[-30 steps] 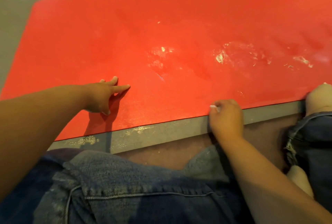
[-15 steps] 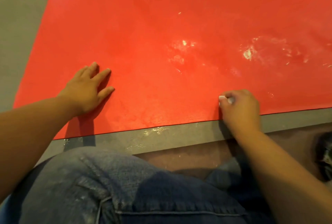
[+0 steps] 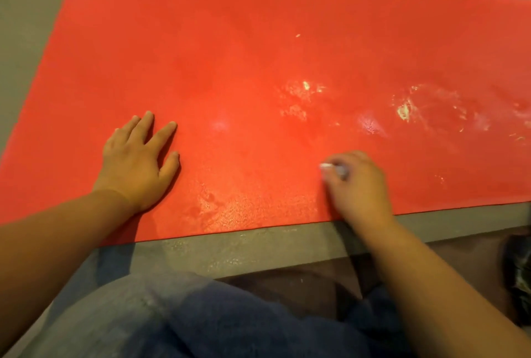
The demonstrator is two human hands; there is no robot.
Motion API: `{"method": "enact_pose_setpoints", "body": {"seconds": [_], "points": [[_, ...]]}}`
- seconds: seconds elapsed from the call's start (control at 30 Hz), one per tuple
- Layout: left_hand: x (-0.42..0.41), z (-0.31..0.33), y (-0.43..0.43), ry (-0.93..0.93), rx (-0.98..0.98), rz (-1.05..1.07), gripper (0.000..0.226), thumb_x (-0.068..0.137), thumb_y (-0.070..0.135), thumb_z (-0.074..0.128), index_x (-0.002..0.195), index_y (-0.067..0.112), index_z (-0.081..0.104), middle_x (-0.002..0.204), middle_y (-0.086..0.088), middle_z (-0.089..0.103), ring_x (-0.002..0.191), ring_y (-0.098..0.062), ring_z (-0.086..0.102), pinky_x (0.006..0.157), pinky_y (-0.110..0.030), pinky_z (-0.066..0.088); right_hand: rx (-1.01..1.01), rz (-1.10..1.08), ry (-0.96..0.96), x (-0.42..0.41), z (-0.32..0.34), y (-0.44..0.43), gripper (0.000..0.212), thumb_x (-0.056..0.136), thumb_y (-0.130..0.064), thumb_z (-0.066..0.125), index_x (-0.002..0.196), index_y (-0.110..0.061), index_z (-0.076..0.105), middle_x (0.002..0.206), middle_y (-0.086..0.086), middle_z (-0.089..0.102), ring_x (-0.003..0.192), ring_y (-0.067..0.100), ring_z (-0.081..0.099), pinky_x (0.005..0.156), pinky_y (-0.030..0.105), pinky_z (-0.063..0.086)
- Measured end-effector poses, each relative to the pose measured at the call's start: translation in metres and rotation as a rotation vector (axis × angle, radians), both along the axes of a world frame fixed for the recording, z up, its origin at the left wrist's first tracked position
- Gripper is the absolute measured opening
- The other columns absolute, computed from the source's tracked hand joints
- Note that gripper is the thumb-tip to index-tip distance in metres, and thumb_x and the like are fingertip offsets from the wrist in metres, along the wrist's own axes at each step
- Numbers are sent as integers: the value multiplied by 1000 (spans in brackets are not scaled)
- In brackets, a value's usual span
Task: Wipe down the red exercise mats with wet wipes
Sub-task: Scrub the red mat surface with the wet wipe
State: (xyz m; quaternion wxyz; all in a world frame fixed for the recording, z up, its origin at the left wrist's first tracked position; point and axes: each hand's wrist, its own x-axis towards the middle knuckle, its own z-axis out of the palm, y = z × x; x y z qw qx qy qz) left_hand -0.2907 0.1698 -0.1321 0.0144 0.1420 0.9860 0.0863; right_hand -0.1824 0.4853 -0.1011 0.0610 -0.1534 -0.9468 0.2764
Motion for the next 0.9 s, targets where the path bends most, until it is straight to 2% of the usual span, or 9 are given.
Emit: {"method": "enact_pose_setpoints", "body": {"seconds": [0.07, 0.13, 0.27, 0.33, 0.47, 0.6, 0.7, 0.8, 0.9], "points": [[1, 0, 0, 1, 2, -4, 76, 81, 56, 19, 144, 20, 43, 152, -21, 29, 140, -40, 24, 115, -52, 18, 37, -258, 22, 2, 1, 5, 12, 89, -13, 60, 96, -11, 69, 95, 8, 61, 89, 25, 58, 68, 19, 27], [-1, 1, -1, 0, 4, 6, 76, 81, 56, 19, 144, 22, 43, 152, -20, 29, 140, -39, 24, 115, -52, 18, 11, -178, 38, 0, -8, -38, 16, 88, -7, 57, 97, -11, 70, 98, 9, 64, 90, 21, 57, 73, 19, 30], [2, 0, -3, -11, 22, 16, 73, 81, 54, 22, 144, 24, 42, 153, -18, 28, 142, -37, 22, 116, -51, 15, -51, 687, -62, 7, -9, -154, 26, 82, -1, 56, 101, -16, 66, 100, 5, 66, 93, 22, 55, 78, 27, 44], [1, -1, -2, -26, 25, 15, 69, 82, 51, 26, 144, 25, 41, 154, -16, 26, 143, -35, 20, 117, -49, 13, 3, 844, -103, -4, -3, -147, 27, 81, -2, 55, 101, -16, 64, 101, 4, 64, 95, 23, 53, 77, 33, 47], [0, -5, -3, -20, 30, 21, 65, 84, 48, 30, 143, 26, 42, 154, -15, 28, 143, -34, 19, 117, -48, 12, 232, 327, -150, -33, 1, -40, 24, 81, -4, 55, 98, -17, 66, 102, 5, 65, 100, 25, 54, 79, 27, 38], [0, -4, -4, -22, 38, 21, 65, 83, 47, 30, 143, 25, 43, 154, -15, 29, 142, -34, 20, 117, -49, 13, 166, -216, -89, -33, 3, -14, 11, 83, -5, 55, 88, -7, 65, 96, 14, 64, 91, 32, 56, 74, 34, 38], [0, -1, -3, -24, 46, 34, 66, 82, 47, 29, 142, 25, 44, 153, -15, 29, 142, -34, 20, 117, -49, 12, 1, 129, -50, -34, -8, -105, 19, 82, -4, 55, 95, -12, 68, 97, 7, 64, 84, 16, 52, 78, 23, 38], [1, -1, -2, -27, 65, 36, 69, 80, 49, 26, 142, 25, 44, 154, -15, 29, 142, -34, 21, 117, -49, 13, -78, 645, -110, -18, -6, -169, 19, 84, -7, 54, 97, -13, 66, 99, 6, 62, 93, 23, 51, 80, 33, 45], [2, -1, -1, -9, 73, 37, 68, 81, 50, 25, 141, 25, 45, 152, -15, 31, 141, -34, 23, 116, -50, 14, 10, 650, -118, -28, -5, -127, 24, 82, -8, 52, 101, -16, 65, 104, 3, 61, 100, 22, 51, 85, 34, 44]]}}
